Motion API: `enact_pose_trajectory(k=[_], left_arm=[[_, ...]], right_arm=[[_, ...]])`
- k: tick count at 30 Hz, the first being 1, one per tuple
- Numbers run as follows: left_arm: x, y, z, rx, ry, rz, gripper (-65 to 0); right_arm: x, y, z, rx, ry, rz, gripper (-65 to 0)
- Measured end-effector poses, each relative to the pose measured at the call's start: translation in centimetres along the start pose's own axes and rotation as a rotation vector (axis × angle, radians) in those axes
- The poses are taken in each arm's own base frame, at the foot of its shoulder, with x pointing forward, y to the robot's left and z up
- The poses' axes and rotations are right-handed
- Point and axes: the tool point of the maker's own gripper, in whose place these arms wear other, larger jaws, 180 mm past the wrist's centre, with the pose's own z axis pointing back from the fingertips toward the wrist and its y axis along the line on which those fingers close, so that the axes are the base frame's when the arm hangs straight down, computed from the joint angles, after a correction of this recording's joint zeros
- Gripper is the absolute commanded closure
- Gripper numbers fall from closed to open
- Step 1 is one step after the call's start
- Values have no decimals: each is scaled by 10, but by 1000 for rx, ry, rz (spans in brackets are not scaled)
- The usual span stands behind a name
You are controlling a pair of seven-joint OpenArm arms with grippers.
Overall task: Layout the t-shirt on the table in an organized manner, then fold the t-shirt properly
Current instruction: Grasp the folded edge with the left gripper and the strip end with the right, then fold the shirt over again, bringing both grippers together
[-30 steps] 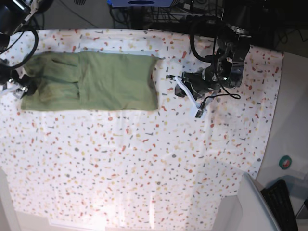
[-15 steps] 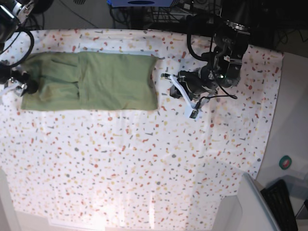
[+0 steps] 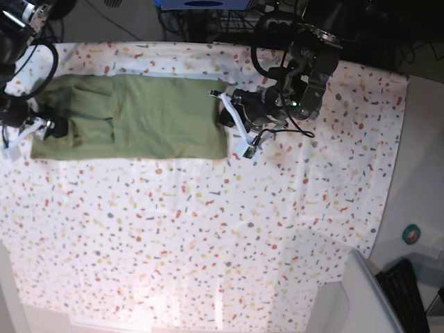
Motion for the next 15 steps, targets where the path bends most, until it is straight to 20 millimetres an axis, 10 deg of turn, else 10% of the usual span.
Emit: enact_pose_trajectory(k=[7, 15], left_arm=[[-1, -1, -1, -4, 2, 3, 0], [-3, 10, 4, 11, 5, 2, 0]], right_arm=[[-3, -2, -2, -7, -5, -2, -14], [-8, 1, 1, -22, 51, 39, 0]])
